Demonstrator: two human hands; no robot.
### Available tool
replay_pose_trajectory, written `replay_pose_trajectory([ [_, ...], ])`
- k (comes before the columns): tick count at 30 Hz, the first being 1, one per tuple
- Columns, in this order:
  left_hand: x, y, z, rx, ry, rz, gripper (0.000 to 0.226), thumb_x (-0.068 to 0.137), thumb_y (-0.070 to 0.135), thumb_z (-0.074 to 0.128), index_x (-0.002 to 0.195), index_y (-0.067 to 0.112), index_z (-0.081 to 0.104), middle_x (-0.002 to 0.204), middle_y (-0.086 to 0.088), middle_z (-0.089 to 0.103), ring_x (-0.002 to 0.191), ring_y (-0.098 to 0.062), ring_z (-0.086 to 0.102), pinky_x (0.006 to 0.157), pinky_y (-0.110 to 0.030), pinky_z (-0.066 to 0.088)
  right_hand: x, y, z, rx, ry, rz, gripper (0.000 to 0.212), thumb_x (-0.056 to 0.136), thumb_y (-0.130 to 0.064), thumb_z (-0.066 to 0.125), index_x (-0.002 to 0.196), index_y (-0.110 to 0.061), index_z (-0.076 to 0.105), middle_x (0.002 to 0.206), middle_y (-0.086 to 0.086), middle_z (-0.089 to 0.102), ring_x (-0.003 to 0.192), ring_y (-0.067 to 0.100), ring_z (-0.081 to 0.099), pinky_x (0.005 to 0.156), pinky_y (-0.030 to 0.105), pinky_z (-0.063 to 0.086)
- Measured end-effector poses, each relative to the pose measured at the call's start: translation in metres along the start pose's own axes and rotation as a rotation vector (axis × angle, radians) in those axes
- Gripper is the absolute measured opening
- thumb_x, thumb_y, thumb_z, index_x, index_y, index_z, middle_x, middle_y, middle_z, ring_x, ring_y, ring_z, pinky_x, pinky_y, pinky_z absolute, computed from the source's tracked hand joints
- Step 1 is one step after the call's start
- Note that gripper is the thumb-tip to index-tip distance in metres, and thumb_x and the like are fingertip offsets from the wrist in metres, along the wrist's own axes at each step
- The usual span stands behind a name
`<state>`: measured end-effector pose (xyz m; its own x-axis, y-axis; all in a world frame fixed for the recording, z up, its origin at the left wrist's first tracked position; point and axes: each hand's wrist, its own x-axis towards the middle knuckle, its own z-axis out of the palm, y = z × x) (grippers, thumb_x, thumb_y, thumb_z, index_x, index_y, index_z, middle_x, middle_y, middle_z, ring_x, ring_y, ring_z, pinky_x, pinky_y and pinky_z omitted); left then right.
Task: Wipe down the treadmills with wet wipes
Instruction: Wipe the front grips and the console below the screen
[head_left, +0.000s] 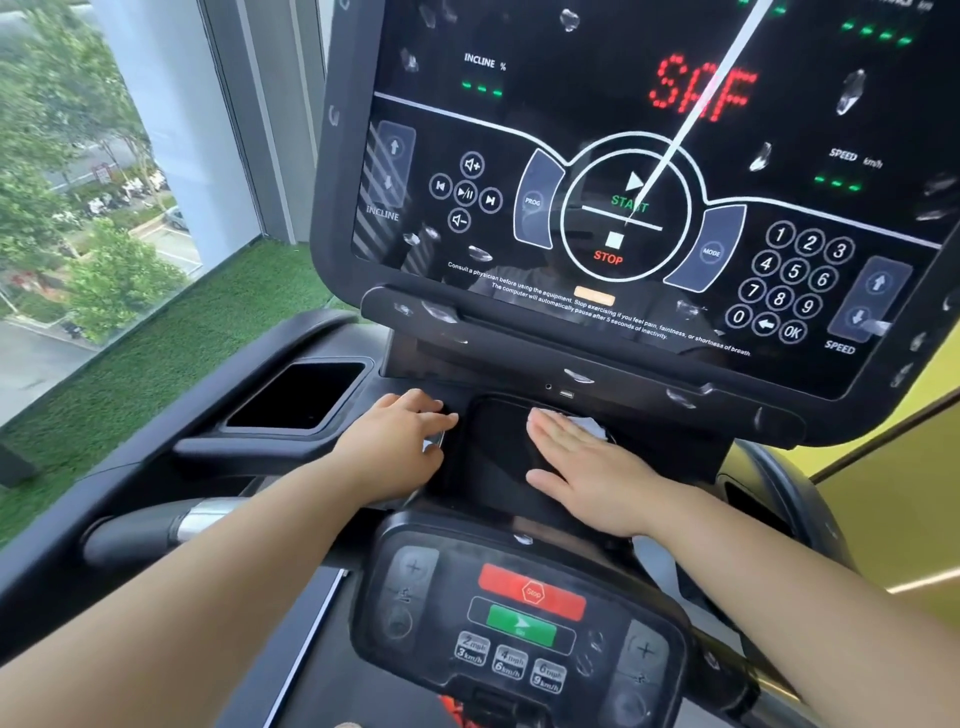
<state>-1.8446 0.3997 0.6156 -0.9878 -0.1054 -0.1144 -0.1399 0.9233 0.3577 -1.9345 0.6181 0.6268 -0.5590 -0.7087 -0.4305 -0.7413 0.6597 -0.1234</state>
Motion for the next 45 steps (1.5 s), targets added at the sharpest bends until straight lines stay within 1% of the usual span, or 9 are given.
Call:
replay_pose_trajectory([
  [10,-0.001,0.003,-0.001,0.052,0.003,0.003,0.048,0.094,0.025,0.044,0.141,0.035,0.042,0.145,0.011,0.035,0.131,-0.017,0.034,0.104,-0.023,0.027,0.025,-0.014,-0.007,-0.039,0.045,-0.116,0.062,0.103,-0.042,0.024,0.152,-0.016,-0.002,0.159,-0.004,-0.013,0.144,0.004,-0.012,0.113,0.019,-0.01],
  [16,0.015,0.01,-0.002,0.063,0.002,0.016,0.039,0.094,0.025,0.045,0.131,0.023,0.055,0.133,-0.003,0.045,0.124,-0.025,0.042,0.105,-0.032,0.034,0.005,0.013,0.0,-0.136,0.081,-0.112,0.064,0.102,-0.045,0.026,0.153,-0.02,-0.004,0.159,-0.009,-0.011,0.144,0.004,-0.014,0.119,0.028,-0.005],
  [19,0.018,0.01,-0.002,-0.003,0.002,0.02,0.038,0.093,0.022,0.048,0.131,0.019,0.057,0.133,-0.003,0.045,0.125,-0.023,0.044,0.106,-0.029,0.032,0.008,0.02,0.0,-0.125,0.071,-0.121,0.063,0.103,-0.043,0.026,0.152,-0.022,-0.007,0.158,-0.011,-0.014,0.14,-0.001,-0.017,0.118,0.025,-0.009],
  [25,0.015,0.003,0.0,-0.021,0.029,0.05,0.04,0.093,0.019,0.048,0.133,0.021,0.055,0.134,0.0,0.046,0.126,-0.019,0.044,0.104,-0.023,0.03,-0.007,0.03,0.008,-0.112,0.05,-0.084,0.063,0.103,-0.044,0.022,0.15,-0.021,-0.012,0.157,-0.01,-0.018,0.142,0.001,-0.018,0.116,0.022,-0.011],
  [32,0.015,0.002,0.004,-0.02,0.049,0.051,0.04,0.093,0.02,0.05,0.132,0.022,0.055,0.134,0.0,0.047,0.126,-0.02,0.043,0.106,-0.028,0.033,-0.023,0.031,0.003,-0.112,0.005,-0.027,0.061,0.103,-0.041,0.019,0.151,-0.017,-0.011,0.158,-0.006,-0.015,0.142,0.001,-0.014,0.115,0.021,-0.013],
  [37,0.013,0.002,0.005,-0.012,0.049,0.043,0.041,0.092,0.022,0.051,0.133,0.022,0.054,0.135,0.002,0.046,0.126,-0.02,0.045,0.105,-0.028,0.034,-0.026,0.024,0.006,-0.06,0.022,-0.015,0.059,0.104,-0.038,0.02,0.151,-0.015,-0.008,0.159,-0.004,-0.013,0.144,0.005,-0.012,0.113,0.019,-0.012],
  [40,0.013,0.003,0.004,-0.016,0.04,0.036,0.042,0.093,0.024,0.051,0.134,0.023,0.053,0.137,0.003,0.045,0.125,-0.019,0.045,0.103,-0.027,0.034,-0.044,0.019,0.004,0.082,-0.051,-0.05,0.052,0.105,-0.033,0.019,0.153,-0.021,0.002,0.158,-0.014,-0.006,0.138,-0.005,-0.013,0.116,0.023,-0.004],
  [43,0.013,0.003,0.005,-0.021,0.035,0.025,0.042,0.093,0.025,0.051,0.135,0.024,0.052,0.138,0.005,0.044,0.124,-0.019,0.046,0.101,-0.026,0.034,-0.055,0.018,0.001,0.25,-0.156,-0.11,0.048,0.106,-0.029,0.019,0.152,-0.027,0.009,0.157,-0.018,-0.001,0.138,-0.011,-0.006,0.112,0.01,-0.008],
  [45,0.013,0.003,0.005,-0.024,0.037,0.021,0.041,0.093,0.024,0.051,0.134,0.024,0.053,0.138,0.004,0.044,0.124,-0.019,0.046,0.102,-0.026,0.034,-0.051,0.02,-0.002,0.209,-0.17,-0.101,0.048,0.105,-0.031,0.017,0.152,-0.029,0.006,0.157,-0.02,-0.003,0.139,-0.009,-0.008,0.112,0.015,-0.01],
])
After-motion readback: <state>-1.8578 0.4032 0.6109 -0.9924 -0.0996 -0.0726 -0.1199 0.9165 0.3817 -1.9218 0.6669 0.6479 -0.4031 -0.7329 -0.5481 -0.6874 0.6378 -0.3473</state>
